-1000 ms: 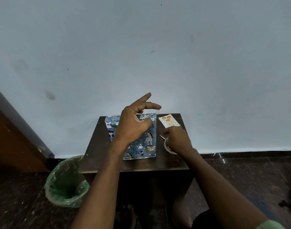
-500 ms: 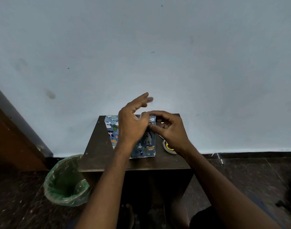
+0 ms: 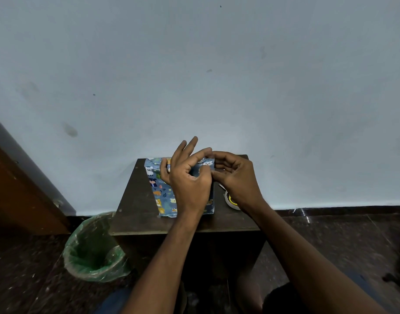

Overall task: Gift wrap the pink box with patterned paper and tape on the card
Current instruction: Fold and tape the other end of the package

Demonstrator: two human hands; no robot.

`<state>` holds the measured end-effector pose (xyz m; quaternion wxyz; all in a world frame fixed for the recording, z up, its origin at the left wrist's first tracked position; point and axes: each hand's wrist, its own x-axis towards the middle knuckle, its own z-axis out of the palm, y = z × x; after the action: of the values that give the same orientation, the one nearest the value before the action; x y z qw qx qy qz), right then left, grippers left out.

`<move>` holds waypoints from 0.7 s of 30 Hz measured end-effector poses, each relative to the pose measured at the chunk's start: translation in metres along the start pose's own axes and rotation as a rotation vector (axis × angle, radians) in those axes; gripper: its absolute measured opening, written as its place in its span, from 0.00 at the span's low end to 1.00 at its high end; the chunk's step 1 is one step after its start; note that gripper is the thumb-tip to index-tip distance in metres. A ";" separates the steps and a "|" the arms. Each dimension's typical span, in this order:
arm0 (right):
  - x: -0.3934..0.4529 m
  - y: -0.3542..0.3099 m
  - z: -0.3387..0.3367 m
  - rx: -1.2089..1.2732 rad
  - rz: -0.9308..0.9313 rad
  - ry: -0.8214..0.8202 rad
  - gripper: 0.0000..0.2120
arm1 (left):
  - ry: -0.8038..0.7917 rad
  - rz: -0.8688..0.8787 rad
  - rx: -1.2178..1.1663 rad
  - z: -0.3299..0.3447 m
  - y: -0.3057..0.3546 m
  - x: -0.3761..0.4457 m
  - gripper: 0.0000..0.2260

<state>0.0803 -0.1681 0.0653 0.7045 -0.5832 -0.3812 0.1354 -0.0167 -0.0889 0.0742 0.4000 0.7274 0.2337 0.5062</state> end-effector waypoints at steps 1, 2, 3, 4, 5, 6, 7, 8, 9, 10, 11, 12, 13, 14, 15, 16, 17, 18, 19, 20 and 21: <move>0.000 0.000 0.000 -0.002 0.000 -0.004 0.20 | 0.004 0.002 0.009 0.000 0.000 0.000 0.18; 0.000 0.001 0.000 -0.004 0.000 -0.008 0.20 | 0.004 0.004 0.018 0.000 -0.001 -0.001 0.18; 0.000 0.001 0.000 -0.012 -0.002 -0.010 0.20 | 0.002 0.005 0.024 0.000 -0.001 -0.001 0.18; 0.000 0.001 -0.001 -0.020 -0.004 -0.011 0.20 | 0.002 0.005 0.027 -0.001 -0.001 -0.001 0.18; 0.000 0.001 0.000 -0.025 -0.009 -0.013 0.20 | 0.005 0.004 0.028 -0.001 -0.002 -0.001 0.18; 0.000 0.000 0.000 -0.020 -0.011 -0.015 0.19 | 0.009 0.004 0.028 -0.001 -0.002 -0.001 0.18; 0.000 -0.001 -0.001 -0.005 -0.005 -0.017 0.17 | 0.013 0.006 0.030 -0.001 -0.003 -0.001 0.18; 0.000 -0.003 -0.002 0.017 0.007 -0.021 0.16 | 0.018 0.009 0.034 0.000 -0.003 -0.002 0.17; -0.001 -0.005 -0.002 0.036 0.016 -0.024 0.15 | 0.022 0.012 0.038 0.000 -0.003 -0.002 0.17; -0.001 -0.008 -0.002 0.049 0.024 -0.020 0.14 | 0.027 0.017 0.042 0.001 -0.004 -0.003 0.17; -0.001 -0.009 -0.002 0.058 0.033 -0.010 0.13 | 0.033 0.019 0.045 0.001 -0.004 -0.003 0.18; 0.000 -0.010 -0.001 0.069 0.048 0.001 0.13 | 0.038 0.022 0.047 0.001 -0.004 -0.003 0.18; 0.000 -0.011 -0.001 0.078 0.063 0.009 0.13 | 0.042 0.025 0.049 0.001 -0.005 -0.004 0.18; 0.001 -0.011 0.000 0.085 0.077 0.017 0.13 | 0.044 0.030 0.050 0.002 -0.005 -0.004 0.18; 0.002 -0.011 0.001 0.085 0.087 0.028 0.13 | 0.044 0.036 0.050 0.002 -0.006 -0.005 0.18; 0.002 -0.012 0.003 0.084 0.096 0.041 0.14 | 0.042 0.044 0.053 0.002 -0.007 -0.005 0.18; 0.002 -0.012 0.004 0.082 0.102 0.057 0.14 | 0.040 0.050 0.057 0.002 -0.008 -0.006 0.18; 0.003 -0.013 0.005 0.084 0.110 0.070 0.14 | 0.038 0.054 0.062 0.002 -0.009 -0.006 0.18; 0.003 -0.013 0.006 0.087 0.117 0.082 0.13 | 0.037 0.054 0.066 0.002 -0.009 -0.006 0.18; 0.004 -0.014 0.006 0.092 0.125 0.090 0.13 | 0.037 0.054 0.069 0.002 -0.010 -0.007 0.18; 0.004 -0.013 0.007 0.094 0.130 0.095 0.12 | 0.037 0.053 0.070 0.002 -0.010 -0.007 0.19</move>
<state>0.0750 -0.1643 0.0794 0.7383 -0.5786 -0.3017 0.1707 -0.0170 -0.0887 0.0622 0.3562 0.7374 0.2393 0.5216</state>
